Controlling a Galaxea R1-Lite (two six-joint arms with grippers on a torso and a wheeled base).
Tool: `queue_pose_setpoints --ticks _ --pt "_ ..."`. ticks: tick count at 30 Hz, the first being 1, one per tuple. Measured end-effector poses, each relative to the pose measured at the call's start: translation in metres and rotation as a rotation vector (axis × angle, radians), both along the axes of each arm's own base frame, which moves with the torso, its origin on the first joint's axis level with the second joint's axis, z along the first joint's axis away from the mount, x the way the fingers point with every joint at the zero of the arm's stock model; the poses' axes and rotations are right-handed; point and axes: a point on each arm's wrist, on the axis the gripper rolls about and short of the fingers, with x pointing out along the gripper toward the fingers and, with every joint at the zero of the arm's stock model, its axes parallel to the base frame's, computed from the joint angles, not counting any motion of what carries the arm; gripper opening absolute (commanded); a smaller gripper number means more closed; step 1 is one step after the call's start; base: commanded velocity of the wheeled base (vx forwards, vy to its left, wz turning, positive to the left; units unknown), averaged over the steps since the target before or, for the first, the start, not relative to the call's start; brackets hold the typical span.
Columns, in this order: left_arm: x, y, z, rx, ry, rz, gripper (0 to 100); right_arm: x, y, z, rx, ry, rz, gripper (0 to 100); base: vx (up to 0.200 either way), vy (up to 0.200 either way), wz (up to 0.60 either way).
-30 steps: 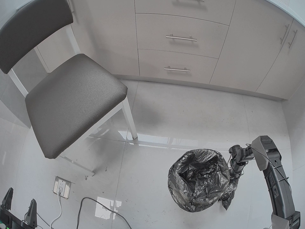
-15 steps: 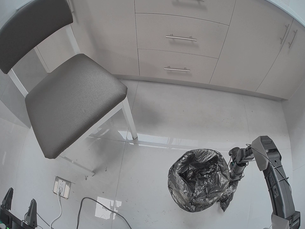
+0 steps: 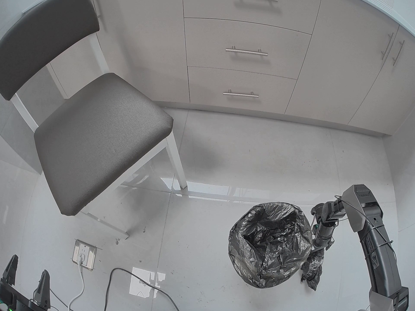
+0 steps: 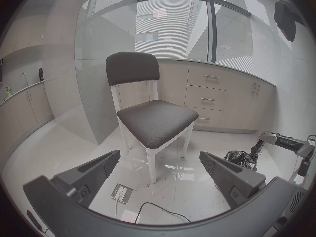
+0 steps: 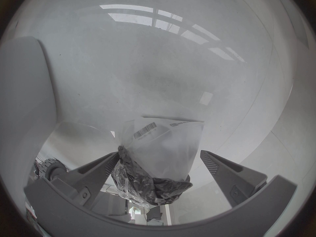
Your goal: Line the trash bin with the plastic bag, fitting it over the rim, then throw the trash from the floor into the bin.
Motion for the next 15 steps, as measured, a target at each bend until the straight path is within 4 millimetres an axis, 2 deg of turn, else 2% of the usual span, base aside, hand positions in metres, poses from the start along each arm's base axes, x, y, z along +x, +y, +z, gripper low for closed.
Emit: queue_pose_setpoints --ticks 8,9,15 --pt "0.0 0.0 -0.0001 0.0 0.0 0.0 100 -0.0012 0.0015 0.0001 -0.01 0.018 0.024 100 0.0 0.0 0.0" --pt "0.0001 0.0 -0.0002 0.0 0.001 0.0 100 -0.0012 0.0015 0.0001 -0.011 0.018 0.024 0 0.0 0.0 0.0" --pt "0.0001 0.0 -0.0002 0.0 0.001 0.001 100 -0.0014 0.0019 0.0001 -0.011 0.021 0.031 0 0.0 0.0 0.0"
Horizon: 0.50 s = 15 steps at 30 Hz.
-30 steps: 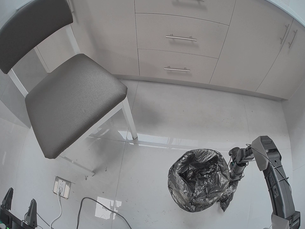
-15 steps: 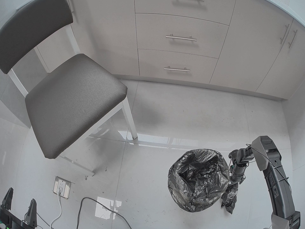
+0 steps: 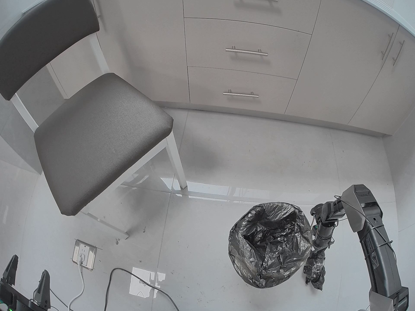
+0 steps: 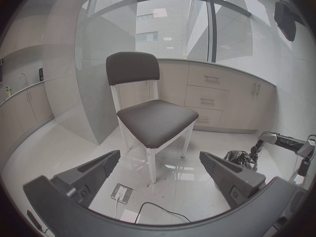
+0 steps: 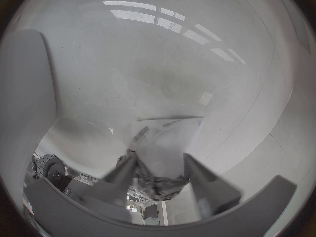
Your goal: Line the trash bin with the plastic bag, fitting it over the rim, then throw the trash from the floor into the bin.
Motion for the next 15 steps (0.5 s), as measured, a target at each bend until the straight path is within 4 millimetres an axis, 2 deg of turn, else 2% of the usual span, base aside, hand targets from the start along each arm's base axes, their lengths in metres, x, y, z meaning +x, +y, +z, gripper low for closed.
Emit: queue_pose_setpoints --ticks 9,15 --pt "0.0 0.0 0.0 0.0 0.0 0.0 100 -0.001 0.001 0.0 0.003 0.01 0.003 0 0.0 0.0 0.0" --pt "0.0 0.0 0.0 0.0 0.0 0.001 100 -0.012 0.003 0.002 0.033 0.114 -0.023 0 0.0 0.0 0.0"
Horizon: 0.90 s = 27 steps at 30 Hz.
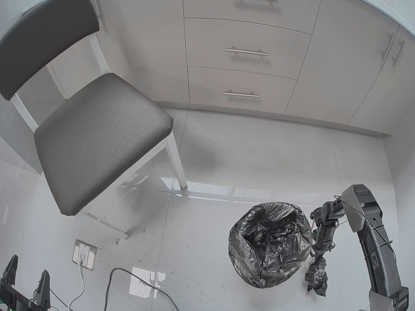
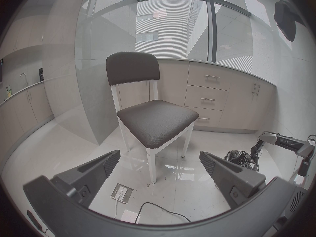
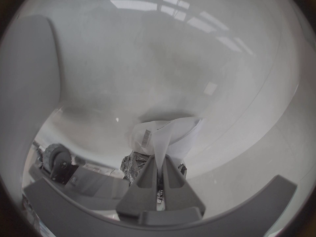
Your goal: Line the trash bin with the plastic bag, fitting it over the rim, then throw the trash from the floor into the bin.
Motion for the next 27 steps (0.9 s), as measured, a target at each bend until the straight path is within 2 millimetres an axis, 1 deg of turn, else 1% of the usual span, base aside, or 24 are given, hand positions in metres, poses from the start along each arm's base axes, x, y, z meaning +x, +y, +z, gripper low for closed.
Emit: queue_pose_setpoints --ticks 4,7,11,14,16,20,24,27 --pt "0.0 0.0 0.0 0.0 0.0 0.0 100 -0.017 0.003 0.004 0.063 0.162 -0.051 0 0.0 0.0 0.0" --pt "0.0 0.0 0.0 0.0 -0.001 0.0 100 -0.032 0.005 0.011 0.102 0.318 -0.074 0 0.0 0.0 0.0" --pt "0.0 0.0 0.0 0.0 -0.001 0.0 100 -0.048 0.007 0.022 0.143 0.514 -0.092 0 0.0 0.0 0.0" --pt "0.0 0.0 0.0 0.0 -0.001 0.0 100 -0.056 0.007 0.034 0.167 0.627 -0.101 0 0.0 0.0 0.0" --pt "0.0 0.0 0.0 0.0 0.0 0.0 100 -0.058 0.007 0.046 0.18 0.685 -0.107 0 0.0 0.0 0.0" --pt "0.0 0.0 0.0 0.0 0.0 0.0 100 -0.055 0.007 0.076 0.214 0.711 -0.126 0 0.0 0.0 0.0" --pt "0.0 0.0 0.0 0.0 0.0 0.0 100 -0.049 0.008 0.11 0.235 0.673 -0.135 0 0.0 0.0 0.0" --pt "0.0 0.0 0.0 0.0 0.0 0.0 100 -0.043 0.013 0.14 0.234 0.612 -0.132 0 0.0 0.0 0.0"
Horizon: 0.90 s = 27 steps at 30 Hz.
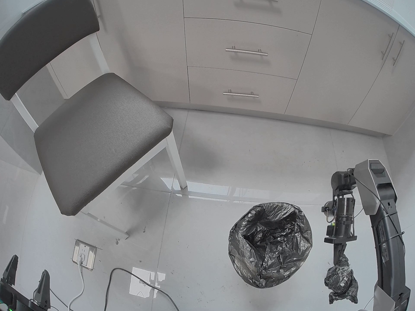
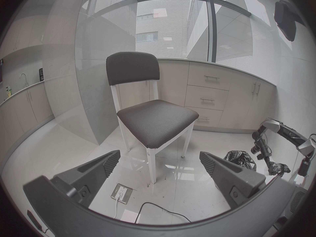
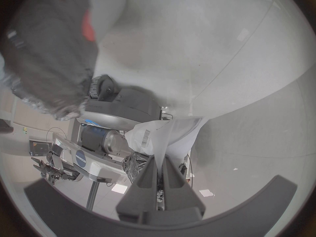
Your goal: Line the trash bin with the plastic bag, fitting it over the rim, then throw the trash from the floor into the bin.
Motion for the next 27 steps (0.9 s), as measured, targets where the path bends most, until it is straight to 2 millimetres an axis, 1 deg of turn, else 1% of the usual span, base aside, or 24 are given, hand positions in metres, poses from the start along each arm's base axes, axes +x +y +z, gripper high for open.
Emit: queue_pose_setpoints --ticks 3,7,8,12,15,20,27 --pt "0.0 0.0 0.0 0.0 0.0 0.0 100 0.004 0.008 0.027 -0.021 -0.06 -0.002 0 0.0 0.0 0.0" --pt "0.0 0.0 0.0 0.0 0.0 0.001 100 0.007 0.029 0.063 -0.061 -0.143 0.001 0 0.0 0.0 0.0" --pt "0.0 0.0 0.0 0.0 0.0 0.001 100 0.007 0.034 0.068 -0.073 -0.157 -0.002 0 0.0 0.0 0.0" --pt "0.0 0.0 0.0 -0.001 0.0 0.001 100 0.006 0.065 0.094 -0.139 -0.242 -0.012 0 0.0 0.0 0.0" --pt "0.0 0.0 0.0 -0.001 0.0 0.003 100 0.005 0.088 0.109 -0.171 -0.315 0.003 0 0.0 0.0 0.0" --pt "0.0 0.0 0.0 -0.001 0.0 0.005 100 0.006 0.124 0.123 -0.241 -0.499 0.076 0 0.0 0.0 0.0" --pt "0.0 0.0 0.0 -0.001 -0.002 0.008 100 0.012 0.169 0.134 -0.263 -0.765 0.104 0 0.0 0.0 0.0"
